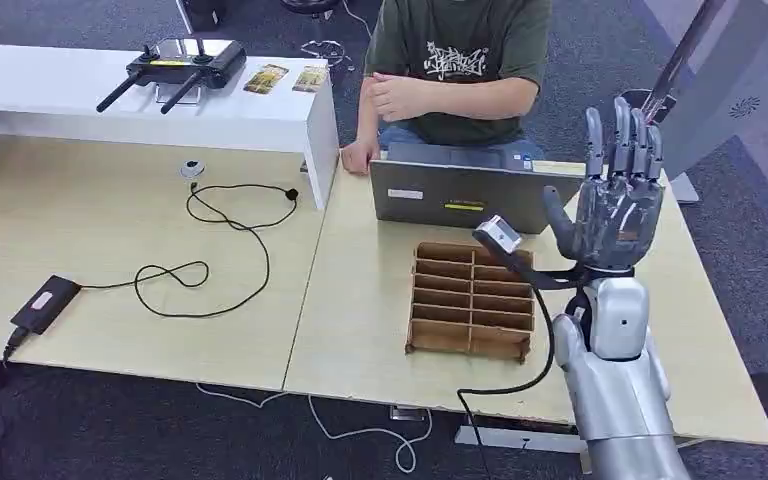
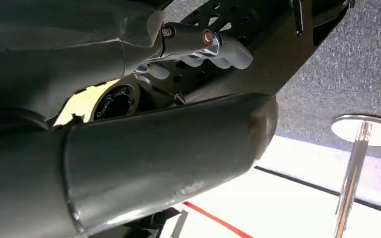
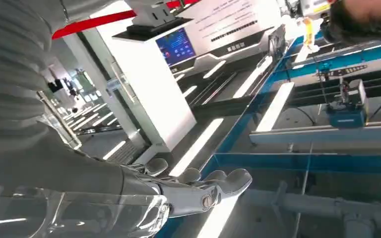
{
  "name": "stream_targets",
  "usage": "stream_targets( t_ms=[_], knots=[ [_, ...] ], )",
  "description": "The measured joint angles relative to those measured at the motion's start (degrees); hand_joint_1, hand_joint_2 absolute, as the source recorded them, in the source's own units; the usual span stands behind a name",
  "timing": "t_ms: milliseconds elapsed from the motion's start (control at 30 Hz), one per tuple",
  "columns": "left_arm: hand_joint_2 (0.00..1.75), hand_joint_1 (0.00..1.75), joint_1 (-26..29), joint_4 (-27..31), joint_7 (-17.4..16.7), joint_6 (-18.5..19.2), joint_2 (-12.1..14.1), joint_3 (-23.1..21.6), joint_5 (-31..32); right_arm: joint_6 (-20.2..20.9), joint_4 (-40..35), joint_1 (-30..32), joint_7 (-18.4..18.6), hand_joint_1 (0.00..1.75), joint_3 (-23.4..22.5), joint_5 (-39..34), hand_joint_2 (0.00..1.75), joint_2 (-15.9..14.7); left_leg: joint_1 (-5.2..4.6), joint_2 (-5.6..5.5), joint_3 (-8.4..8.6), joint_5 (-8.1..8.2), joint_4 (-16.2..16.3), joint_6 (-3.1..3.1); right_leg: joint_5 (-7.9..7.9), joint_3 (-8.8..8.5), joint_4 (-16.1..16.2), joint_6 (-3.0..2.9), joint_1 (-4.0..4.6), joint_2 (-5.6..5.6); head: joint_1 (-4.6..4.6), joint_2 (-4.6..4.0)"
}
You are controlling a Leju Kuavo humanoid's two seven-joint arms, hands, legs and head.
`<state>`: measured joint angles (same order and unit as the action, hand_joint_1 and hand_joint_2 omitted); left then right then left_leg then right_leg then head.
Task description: Pass the card to the sensor for recognition and then transmit it.
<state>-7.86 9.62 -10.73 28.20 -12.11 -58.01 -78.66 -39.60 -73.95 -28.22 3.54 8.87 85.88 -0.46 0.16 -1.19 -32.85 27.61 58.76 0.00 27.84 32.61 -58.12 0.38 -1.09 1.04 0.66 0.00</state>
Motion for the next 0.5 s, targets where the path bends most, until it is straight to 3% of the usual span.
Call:
stream_targets(
  t_ms=[500],
  knots=[
    [0.00, 0.00, 0.11, 0.00, 0.41, 0.00, -0.17, 0.00, -0.61, 0.20, -12.02, 14.04, 4.02, 0.00, -1.64, 2.25, 1.75, -4.20, 0.00, 0.02, -0.06, 0.01, 0.00, 0.01, 0.00, 0.02, 0.01, 0.00, 0.01, -0.01, 0.00, 0.00]
  ],
)
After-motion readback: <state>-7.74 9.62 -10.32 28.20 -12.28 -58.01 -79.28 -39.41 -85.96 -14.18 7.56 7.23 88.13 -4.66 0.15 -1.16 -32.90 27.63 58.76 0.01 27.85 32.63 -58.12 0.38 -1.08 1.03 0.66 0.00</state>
